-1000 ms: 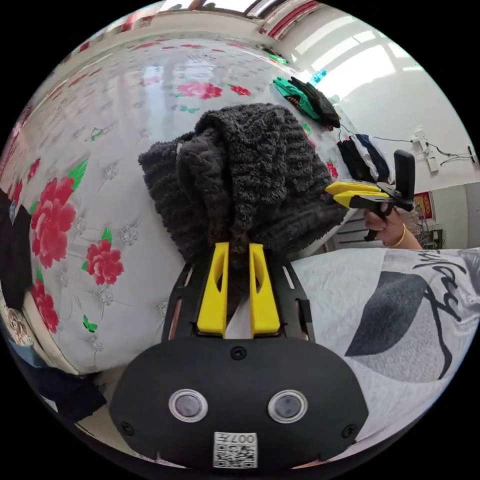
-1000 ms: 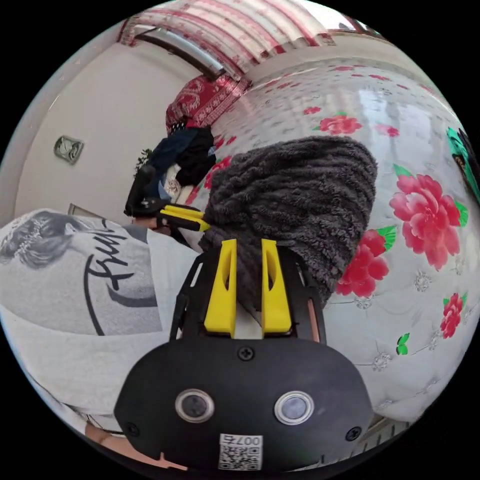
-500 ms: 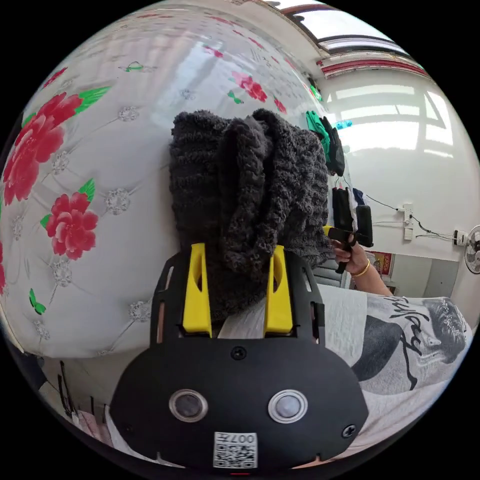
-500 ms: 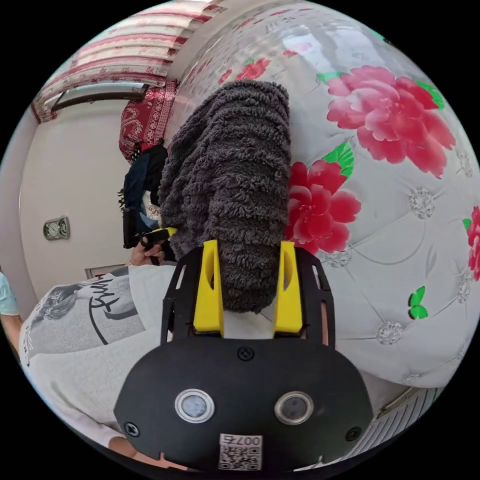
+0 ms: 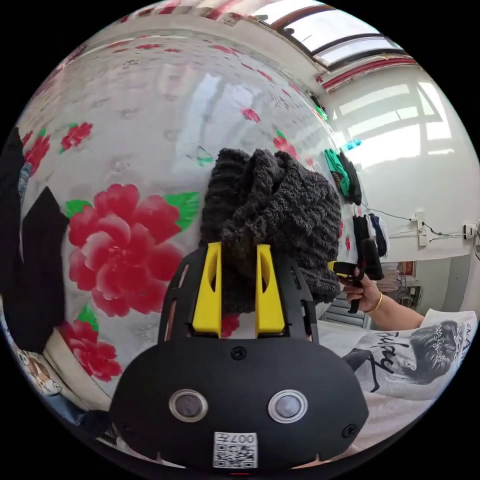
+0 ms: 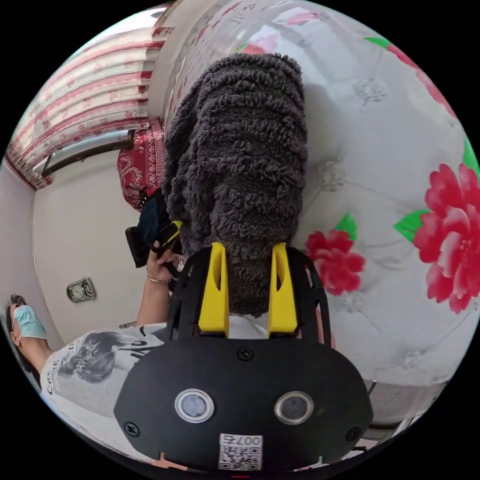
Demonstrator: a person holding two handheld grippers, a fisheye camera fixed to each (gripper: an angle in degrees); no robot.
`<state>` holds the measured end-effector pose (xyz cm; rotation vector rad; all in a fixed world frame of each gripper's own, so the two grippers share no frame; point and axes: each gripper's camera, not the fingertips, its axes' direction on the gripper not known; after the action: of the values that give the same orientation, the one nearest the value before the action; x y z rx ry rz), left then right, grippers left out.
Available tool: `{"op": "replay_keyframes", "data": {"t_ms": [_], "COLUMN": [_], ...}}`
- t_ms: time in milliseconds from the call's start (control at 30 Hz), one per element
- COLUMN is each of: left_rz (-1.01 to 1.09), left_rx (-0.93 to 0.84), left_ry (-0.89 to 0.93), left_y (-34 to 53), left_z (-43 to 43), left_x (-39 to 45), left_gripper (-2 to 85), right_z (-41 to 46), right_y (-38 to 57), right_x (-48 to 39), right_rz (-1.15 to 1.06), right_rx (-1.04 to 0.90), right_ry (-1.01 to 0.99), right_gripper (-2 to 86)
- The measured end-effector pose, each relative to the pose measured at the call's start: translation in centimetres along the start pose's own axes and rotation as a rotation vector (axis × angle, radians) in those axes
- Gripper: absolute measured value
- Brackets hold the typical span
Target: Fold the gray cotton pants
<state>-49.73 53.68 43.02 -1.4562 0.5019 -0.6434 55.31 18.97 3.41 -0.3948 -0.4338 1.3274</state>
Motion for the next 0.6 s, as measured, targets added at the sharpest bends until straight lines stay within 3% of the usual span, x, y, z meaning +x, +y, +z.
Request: {"op": "replay_keyframes", "data": {"t_ms": [133,267,433,600], "left_rz": [-0.068,-0.129,-0.31,-0.516], "left_rx": [0.2,0.245,0.389,0.572], "left_ry": [-0.175,-0.345,-0.751,-1.037], "left_y": [3.4,9.0,16.5,22.4], "left_z": [-8.1,-13.3,-21.8,-27.4], "left_x": [-5.2,-7.8,-8.0,-7.5], "left_gripper": [9.6,10.1,13.0,15.2], "right_z": [8.4,19.0,31.9,37.2], "right_y": [-7.5,-18.5,-31.2,-31.0], "right_x": [-6.2,-14.2,-25.4,-31.3], "right_rz": [-0.014,-0.053,-0.209,-0.372], "right_rx": [0.055,0.059,-0.052,-0.197], "right_ry": [-0.071,-0.124,-0.226,-0.203], "right_gripper": [12.2,11.1,10.9,9.7]}}
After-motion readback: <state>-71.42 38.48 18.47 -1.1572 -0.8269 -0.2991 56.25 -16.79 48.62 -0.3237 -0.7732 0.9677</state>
